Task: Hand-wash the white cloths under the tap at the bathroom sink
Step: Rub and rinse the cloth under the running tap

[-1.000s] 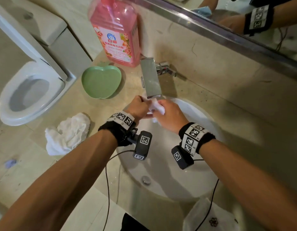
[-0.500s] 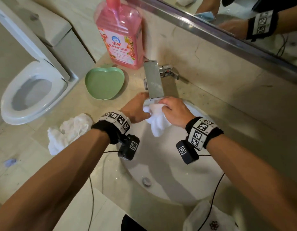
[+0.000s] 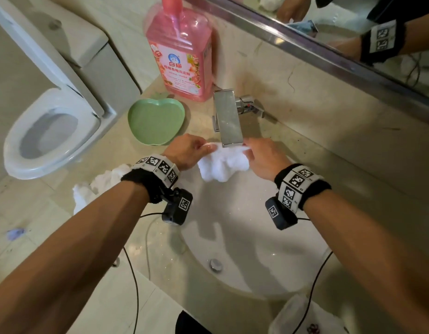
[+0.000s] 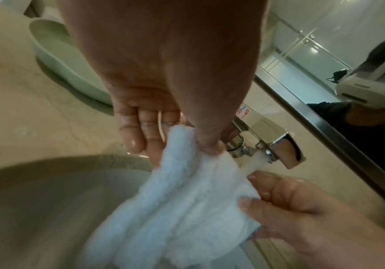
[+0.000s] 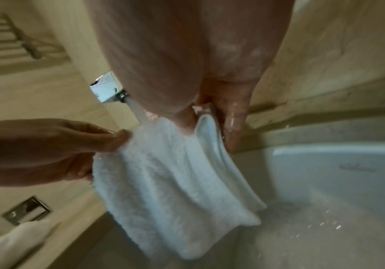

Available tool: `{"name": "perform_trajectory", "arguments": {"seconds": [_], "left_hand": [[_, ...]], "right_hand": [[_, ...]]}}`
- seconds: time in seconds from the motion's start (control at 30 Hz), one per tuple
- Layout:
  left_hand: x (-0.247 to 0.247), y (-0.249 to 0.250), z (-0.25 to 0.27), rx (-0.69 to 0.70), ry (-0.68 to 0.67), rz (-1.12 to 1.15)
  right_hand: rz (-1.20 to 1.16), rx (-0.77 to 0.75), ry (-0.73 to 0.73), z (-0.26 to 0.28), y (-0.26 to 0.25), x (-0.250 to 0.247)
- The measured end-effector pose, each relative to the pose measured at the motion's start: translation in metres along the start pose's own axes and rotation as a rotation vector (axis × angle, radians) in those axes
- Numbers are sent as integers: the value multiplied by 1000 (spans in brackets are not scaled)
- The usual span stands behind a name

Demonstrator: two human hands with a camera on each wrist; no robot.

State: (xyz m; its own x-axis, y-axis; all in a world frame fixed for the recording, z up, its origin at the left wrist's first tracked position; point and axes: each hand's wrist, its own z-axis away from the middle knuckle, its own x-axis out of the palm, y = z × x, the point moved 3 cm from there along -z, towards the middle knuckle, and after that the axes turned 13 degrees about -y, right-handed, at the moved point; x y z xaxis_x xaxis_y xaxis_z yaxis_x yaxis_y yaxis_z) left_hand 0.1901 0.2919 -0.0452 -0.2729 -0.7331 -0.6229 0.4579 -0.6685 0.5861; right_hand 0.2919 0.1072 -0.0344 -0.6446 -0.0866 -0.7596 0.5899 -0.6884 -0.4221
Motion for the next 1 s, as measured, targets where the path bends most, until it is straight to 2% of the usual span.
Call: {"name": "perform_trajectory", "arguments": {"seconds": [0.1, 0.23, 0.3, 0.43, 0.57, 0.67, 0.73, 0.8, 0.87, 1.0], "left_hand": [[6, 0, 1, -144, 35, 23], [18, 7, 3, -247, 86, 353], [23, 12, 1, -252, 94, 400], [30, 19, -2, -179, -43, 437], [25, 8, -10, -74, -125, 331], [38, 4, -20, 27, -306, 223], [44, 10, -28, 98, -334, 156], [50, 11, -38, 74, -351, 154], [56, 12, -44, -9, -361, 129], [56, 21, -50, -100, -235, 31]], "right_hand": [[-214, 41, 0, -13, -12, 21], [-427, 58, -32, -22, -26, 43], [-401, 15, -70, -23, -32, 47], [-362, -2, -18, -26, -22, 43], [-573, 41, -46, -26, 2, 31], [-634, -27, -56, -21, 9, 23], [-667, -78, -52, -18, 13, 18], [-724, -128, -22, -15, 17, 13], [-770, -158, 12, -12, 22, 9], [-635, -106, -24, -10, 35, 4]]}}
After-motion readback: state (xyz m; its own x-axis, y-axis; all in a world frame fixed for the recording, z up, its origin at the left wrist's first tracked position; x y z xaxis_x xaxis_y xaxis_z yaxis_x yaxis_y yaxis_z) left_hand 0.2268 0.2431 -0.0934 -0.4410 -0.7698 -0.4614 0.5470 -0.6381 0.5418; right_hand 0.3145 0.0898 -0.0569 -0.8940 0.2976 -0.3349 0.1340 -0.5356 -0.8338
